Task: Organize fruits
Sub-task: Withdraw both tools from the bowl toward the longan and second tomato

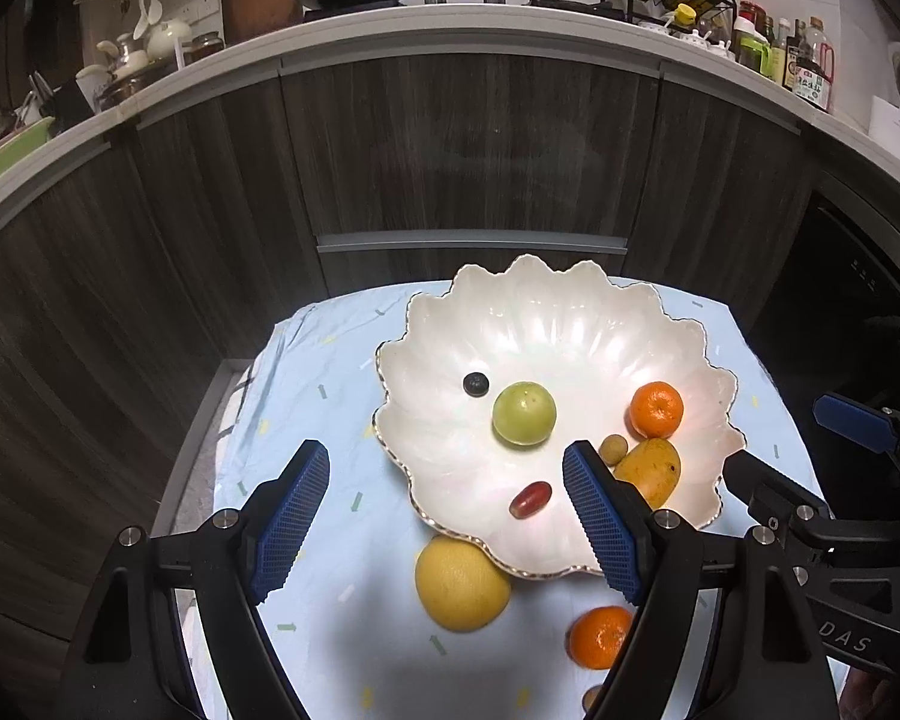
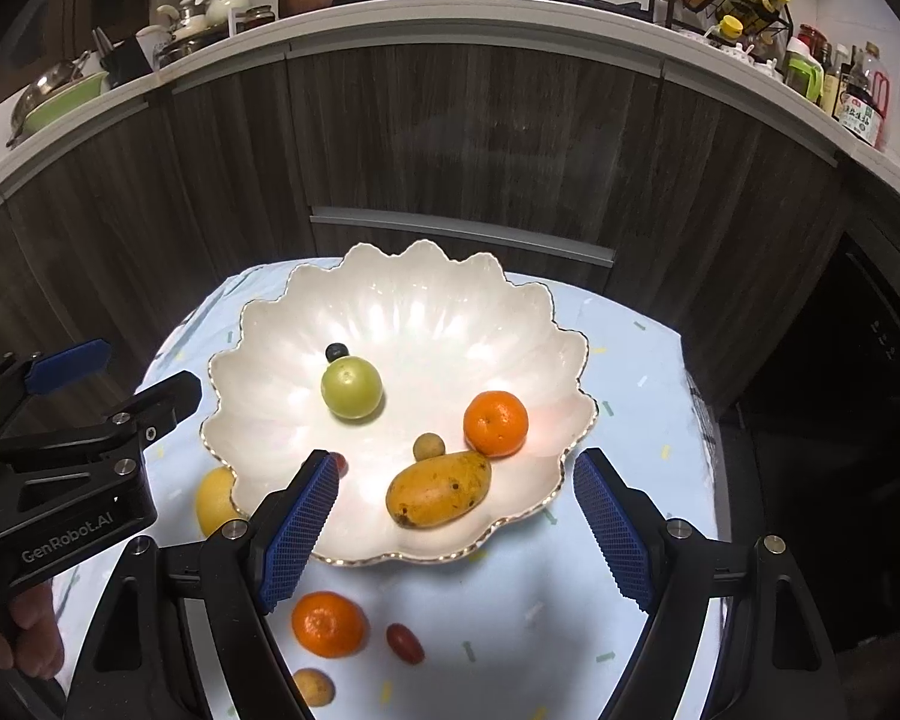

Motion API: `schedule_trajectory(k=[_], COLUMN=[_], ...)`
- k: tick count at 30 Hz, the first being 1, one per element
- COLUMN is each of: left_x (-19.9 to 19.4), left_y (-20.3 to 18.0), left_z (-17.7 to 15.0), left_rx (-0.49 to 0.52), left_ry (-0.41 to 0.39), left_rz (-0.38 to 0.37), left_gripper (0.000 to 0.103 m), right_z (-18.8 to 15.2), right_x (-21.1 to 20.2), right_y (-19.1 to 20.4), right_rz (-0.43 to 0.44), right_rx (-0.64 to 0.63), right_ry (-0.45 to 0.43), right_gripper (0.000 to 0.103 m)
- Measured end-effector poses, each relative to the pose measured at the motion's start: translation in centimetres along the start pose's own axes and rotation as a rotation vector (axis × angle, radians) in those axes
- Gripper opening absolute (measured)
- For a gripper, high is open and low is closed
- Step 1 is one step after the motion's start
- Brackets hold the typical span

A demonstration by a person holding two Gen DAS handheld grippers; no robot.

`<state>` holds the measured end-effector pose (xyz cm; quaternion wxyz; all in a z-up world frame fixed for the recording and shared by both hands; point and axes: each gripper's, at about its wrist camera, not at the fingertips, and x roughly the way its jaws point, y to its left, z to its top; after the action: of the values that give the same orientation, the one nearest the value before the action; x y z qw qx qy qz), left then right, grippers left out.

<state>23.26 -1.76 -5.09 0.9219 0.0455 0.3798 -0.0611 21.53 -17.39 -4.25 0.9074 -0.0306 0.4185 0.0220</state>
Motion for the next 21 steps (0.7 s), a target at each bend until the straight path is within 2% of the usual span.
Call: schedule_trajectory(k=[12,21], left_x=[-2.5,-3.1], left_y=[-0.8,-2.0], left_z=[-1.8,-4.0], left_rx=[0.005,0.012], left_ry=[-0.02,0.001], left_rz=[0.017,0.027], left_gripper=[0.08,0.08], right_z=[-1.6,-3.6], right_x=[-1.6,-1.8], right_y=[-0.3,-0.9], right_rz=[0.01,0.026], right_rx=[-0.016,-0.045], right_ry=[-0.012,-0.009], right_gripper=[0.081,0.081])
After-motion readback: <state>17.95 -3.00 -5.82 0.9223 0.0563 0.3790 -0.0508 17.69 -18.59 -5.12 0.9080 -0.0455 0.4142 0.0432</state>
